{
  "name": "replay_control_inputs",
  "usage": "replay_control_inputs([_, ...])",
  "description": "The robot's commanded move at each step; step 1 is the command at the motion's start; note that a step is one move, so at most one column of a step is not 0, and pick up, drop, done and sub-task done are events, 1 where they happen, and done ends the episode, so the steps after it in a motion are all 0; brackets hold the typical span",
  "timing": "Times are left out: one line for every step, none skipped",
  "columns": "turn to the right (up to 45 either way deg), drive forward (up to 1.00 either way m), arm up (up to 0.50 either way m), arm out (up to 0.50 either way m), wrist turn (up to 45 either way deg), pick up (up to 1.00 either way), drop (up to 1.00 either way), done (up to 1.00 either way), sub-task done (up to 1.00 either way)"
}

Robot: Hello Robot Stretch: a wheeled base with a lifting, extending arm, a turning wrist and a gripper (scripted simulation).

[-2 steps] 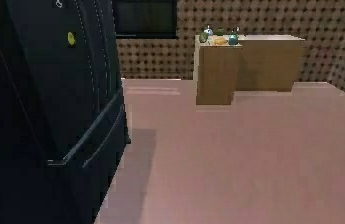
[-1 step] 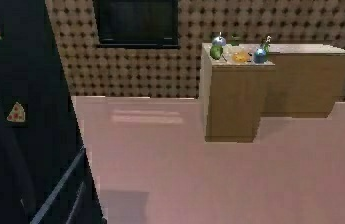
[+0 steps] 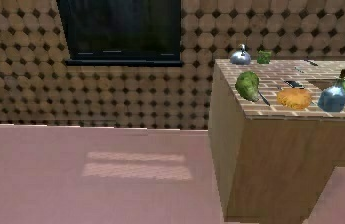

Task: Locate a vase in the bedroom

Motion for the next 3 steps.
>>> replay_control_inputs([-6.0,0.00,0.00,0.00,0.0,0.00,0.00,0.00,0.00])
replay_control_inputs([0.0,0.10,0.00,0.00,0.0,0.00,0.00,0.00,0.00])
replay_control_inputs([-45.0,0.00,0.00,0.00,0.0,0.00,0.00,0.00,0.00])
